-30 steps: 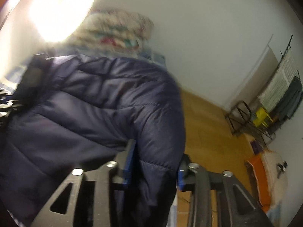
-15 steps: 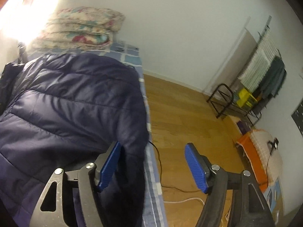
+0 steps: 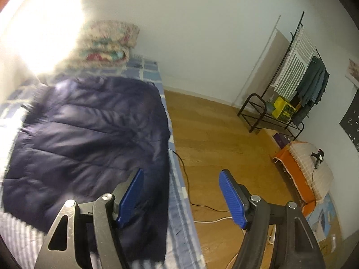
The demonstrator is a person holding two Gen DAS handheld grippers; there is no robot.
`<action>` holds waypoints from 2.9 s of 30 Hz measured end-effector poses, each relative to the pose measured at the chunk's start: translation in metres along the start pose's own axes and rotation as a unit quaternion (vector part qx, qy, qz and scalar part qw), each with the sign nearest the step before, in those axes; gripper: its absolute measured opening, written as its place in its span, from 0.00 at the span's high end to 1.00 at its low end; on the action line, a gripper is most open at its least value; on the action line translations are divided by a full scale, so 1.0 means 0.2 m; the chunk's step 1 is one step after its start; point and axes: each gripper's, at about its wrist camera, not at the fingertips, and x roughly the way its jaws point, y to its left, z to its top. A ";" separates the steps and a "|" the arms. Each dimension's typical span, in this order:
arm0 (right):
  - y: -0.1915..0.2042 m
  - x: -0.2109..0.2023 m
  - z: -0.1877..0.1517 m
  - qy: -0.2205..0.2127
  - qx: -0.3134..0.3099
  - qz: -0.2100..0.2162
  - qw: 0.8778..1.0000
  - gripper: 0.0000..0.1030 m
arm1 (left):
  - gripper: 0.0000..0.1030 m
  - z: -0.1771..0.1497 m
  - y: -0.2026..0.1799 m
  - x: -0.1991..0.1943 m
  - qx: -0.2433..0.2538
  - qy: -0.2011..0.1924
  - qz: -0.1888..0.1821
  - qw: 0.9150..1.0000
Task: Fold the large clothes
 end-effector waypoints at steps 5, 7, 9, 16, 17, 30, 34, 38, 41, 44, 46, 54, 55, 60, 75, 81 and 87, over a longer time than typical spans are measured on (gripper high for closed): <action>0.02 -0.41 -0.05 -0.029 0.018 0.039 0.999 0.31 | 0.63 -0.05 -0.09 -0.48 0.021 -0.027 -0.003 0.999; 0.04 -0.58 -0.08 -0.042 0.023 0.051 0.998 0.31 | 0.62 -0.07 -0.13 -0.69 0.034 -0.044 0.000 0.998; 0.06 -0.74 -0.11 -0.051 0.024 0.063 0.996 0.31 | 0.62 -0.10 -0.16 -0.88 0.039 -0.056 -0.002 0.998; 0.15 -1.27 -0.30 -0.075 0.029 0.093 0.992 0.31 | 0.62 -0.27 -0.20 -1.48 0.034 -0.094 -0.010 0.995; 0.17 -1.35 -0.34 -0.080 0.029 0.093 0.992 0.30 | 0.62 -0.31 -0.20 -1.55 0.035 -0.098 -0.010 0.995; 0.34 -1.83 -0.80 -0.125 0.048 0.093 0.987 0.19 | 0.32 -0.79 -0.24 -1.95 0.040 -0.090 -0.024 0.995; 0.36 -1.82 -0.86 -0.132 0.058 0.083 0.986 0.13 | 0.16 -0.88 -0.24 -1.98 0.043 -0.092 -0.024 0.995; 0.39 -1.78 -0.90 -0.120 0.060 0.085 0.987 0.09 | 0.12 -0.93 -0.26 -1.97 0.056 -0.090 -0.019 0.994; 0.41 -1.76 -0.94 -0.121 0.060 0.075 0.988 0.03 | 0.03 -0.95 -0.26 -1.97 0.058 -0.094 -0.018 0.994; 0.42 -1.75 -0.95 -0.126 0.062 0.070 0.988 0.00 | 0.00 -0.96 -0.27 -1.96 0.059 -0.094 -0.012 0.994; 0.41 -1.74 -0.96 -0.125 0.067 0.078 0.987 0.00 | 0.00 -0.97 -0.28 -1.95 0.067 -0.091 -0.005 0.994; 0.41 -1.70 -1.01 -0.119 0.077 0.073 0.987 0.00 | 0.00 -1.01 -0.32 -1.92 0.082 -0.083 -0.004 0.993; 0.42 -1.69 -1.01 -0.118 0.077 0.072 0.987 0.00 | 0.00 -1.01 -0.33 -1.91 0.083 -0.082 0.000 0.993; 0.44 -1.66 -1.03 -0.110 0.071 0.071 0.989 0.00 | 0.00 -1.03 -0.34 -1.87 0.091 -0.072 0.009 0.993; 0.47 -1.66 -1.04 -0.108 0.069 0.076 0.989 0.00 | 0.00 -1.06 -0.38 -1.85 0.102 -0.067 0.010 0.992; 0.47 -1.67 -1.04 -0.107 0.069 0.078 0.989 0.00 | 0.00 -1.06 -0.39 -1.86 0.103 -0.068 0.011 0.992; 0.47 -1.66 -1.04 -0.106 0.065 0.078 0.989 0.00 | 0.00 -1.06 -0.39 -1.85 0.102 -0.069 0.011 0.992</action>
